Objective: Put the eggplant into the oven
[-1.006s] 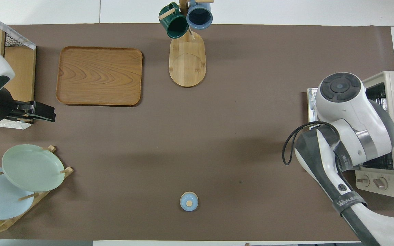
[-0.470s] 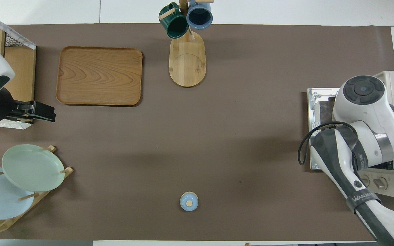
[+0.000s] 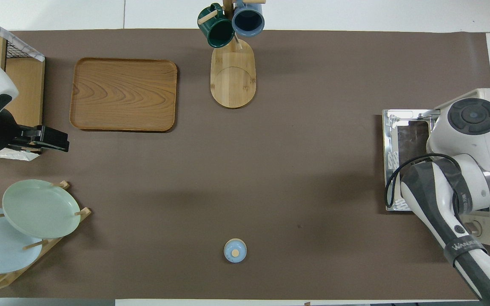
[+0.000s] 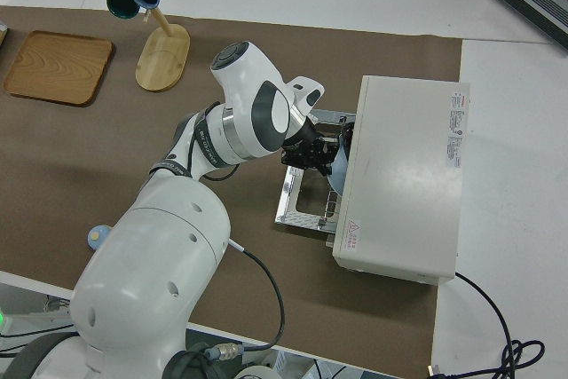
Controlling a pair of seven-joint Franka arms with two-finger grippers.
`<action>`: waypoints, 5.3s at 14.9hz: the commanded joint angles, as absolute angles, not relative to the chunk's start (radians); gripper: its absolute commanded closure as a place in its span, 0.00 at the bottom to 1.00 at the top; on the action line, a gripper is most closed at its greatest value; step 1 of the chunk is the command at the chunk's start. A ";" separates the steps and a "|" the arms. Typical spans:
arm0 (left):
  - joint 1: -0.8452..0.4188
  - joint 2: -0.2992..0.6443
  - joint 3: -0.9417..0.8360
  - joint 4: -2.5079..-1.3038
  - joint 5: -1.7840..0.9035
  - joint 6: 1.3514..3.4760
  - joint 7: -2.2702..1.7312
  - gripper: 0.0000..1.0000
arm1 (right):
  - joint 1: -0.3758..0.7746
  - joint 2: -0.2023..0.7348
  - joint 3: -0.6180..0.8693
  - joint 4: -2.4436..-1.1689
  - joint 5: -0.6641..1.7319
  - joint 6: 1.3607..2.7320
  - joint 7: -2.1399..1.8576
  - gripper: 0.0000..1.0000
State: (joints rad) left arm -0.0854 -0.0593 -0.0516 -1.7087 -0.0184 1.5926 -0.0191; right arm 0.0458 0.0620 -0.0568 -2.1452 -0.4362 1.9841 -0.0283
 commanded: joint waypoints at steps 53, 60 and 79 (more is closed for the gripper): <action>-0.078 -0.069 -0.055 -1.712 -0.003 1.582 -0.015 0.00 | -0.071 0.020 -0.031 -1.887 -0.263 1.686 -0.351 1.00; -0.078 -0.069 -0.055 -1.712 -0.003 1.582 -0.015 0.00 | -0.052 0.011 -0.015 -1.663 -0.036 1.534 -0.327 0.69; -0.078 -0.069 -0.055 -1.712 -0.003 1.582 -0.015 0.00 | -0.017 -0.061 0.005 -1.698 -0.018 1.552 -0.158 0.00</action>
